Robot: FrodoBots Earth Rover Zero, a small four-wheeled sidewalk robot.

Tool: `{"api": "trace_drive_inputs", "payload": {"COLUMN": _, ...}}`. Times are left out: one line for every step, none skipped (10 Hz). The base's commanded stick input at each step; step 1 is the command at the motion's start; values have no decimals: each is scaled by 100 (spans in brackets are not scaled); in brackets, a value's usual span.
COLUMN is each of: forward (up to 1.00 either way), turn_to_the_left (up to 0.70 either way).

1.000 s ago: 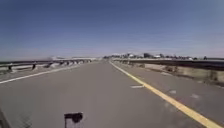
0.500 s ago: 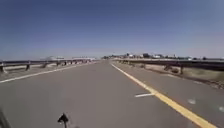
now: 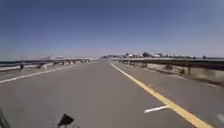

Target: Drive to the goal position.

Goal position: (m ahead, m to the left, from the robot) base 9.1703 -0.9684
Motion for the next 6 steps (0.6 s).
{"api": "trace_drive_inputs", "payload": {"forward": 100, "turn_to_the_left": 0}}
{"api": "trace_drive_inputs", "payload": {"forward": 100, "turn_to_the_left": 0}}
{"api": "trace_drive_inputs", "payload": {"forward": 100, "turn_to_the_left": 0}}
{"api": "trace_drive_inputs", "payload": {"forward": 100, "turn_to_the_left": 0}}
{"api": "trace_drive_inputs", "payload": {"forward": 100, "turn_to_the_left": 0}}
{"api": "trace_drive_inputs", "payload": {"forward": 100, "turn_to_the_left": 0}}
